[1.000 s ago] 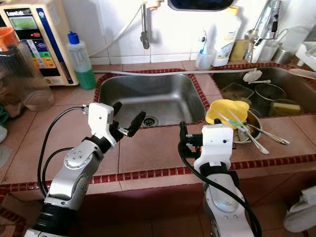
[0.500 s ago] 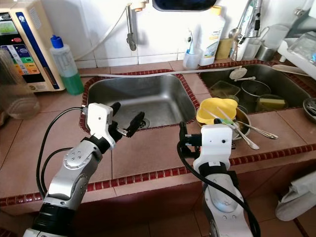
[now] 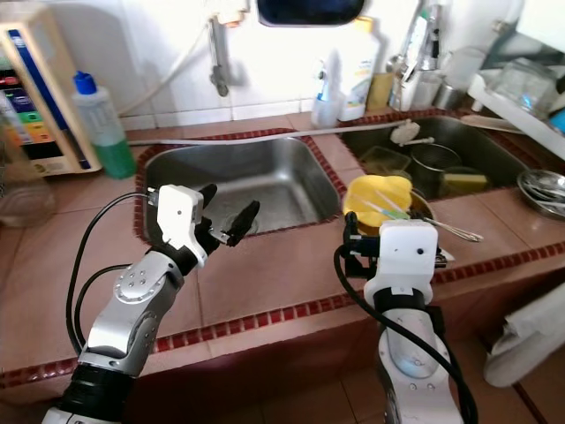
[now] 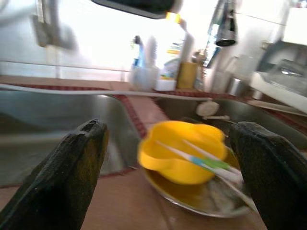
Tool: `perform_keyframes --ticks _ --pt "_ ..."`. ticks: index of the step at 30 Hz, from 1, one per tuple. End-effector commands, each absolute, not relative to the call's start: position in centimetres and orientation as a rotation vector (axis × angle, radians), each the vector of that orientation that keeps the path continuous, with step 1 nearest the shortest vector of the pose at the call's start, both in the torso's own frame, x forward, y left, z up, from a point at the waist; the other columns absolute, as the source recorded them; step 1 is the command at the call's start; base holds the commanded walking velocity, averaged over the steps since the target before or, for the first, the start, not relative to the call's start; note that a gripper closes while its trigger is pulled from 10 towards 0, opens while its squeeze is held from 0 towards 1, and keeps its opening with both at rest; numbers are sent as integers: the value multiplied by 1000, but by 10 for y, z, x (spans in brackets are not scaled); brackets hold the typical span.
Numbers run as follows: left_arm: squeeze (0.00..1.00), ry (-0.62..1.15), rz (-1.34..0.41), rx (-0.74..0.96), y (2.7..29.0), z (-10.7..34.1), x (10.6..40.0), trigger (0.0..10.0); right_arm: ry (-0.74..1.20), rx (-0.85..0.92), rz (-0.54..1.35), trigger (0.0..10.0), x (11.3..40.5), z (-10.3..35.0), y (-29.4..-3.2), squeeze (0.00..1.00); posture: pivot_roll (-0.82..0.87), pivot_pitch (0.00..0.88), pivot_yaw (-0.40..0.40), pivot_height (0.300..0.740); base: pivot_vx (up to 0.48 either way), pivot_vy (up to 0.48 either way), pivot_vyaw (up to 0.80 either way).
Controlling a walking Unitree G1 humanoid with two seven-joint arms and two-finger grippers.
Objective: Kitchen organization
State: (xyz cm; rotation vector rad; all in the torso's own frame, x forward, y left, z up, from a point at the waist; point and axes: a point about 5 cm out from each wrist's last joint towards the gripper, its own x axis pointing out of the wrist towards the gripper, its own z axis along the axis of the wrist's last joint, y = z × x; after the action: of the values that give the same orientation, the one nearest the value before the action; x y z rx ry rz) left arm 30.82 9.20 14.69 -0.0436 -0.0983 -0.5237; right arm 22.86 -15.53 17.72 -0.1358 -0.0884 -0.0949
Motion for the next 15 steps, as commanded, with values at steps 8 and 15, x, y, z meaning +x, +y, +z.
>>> perform_keyframes --ticks 8,15 --pt "0 -107 -544 -34 87 150 308 10000 -80 -155 -329 10000 237 181 -188 0 35 0 25 740 0 0 0" --pt "0 -103 -548 -33 87 149 307 10000 -57 -154 -399 10000 238 179 -200 0 36 0 27 740 0 0 0"
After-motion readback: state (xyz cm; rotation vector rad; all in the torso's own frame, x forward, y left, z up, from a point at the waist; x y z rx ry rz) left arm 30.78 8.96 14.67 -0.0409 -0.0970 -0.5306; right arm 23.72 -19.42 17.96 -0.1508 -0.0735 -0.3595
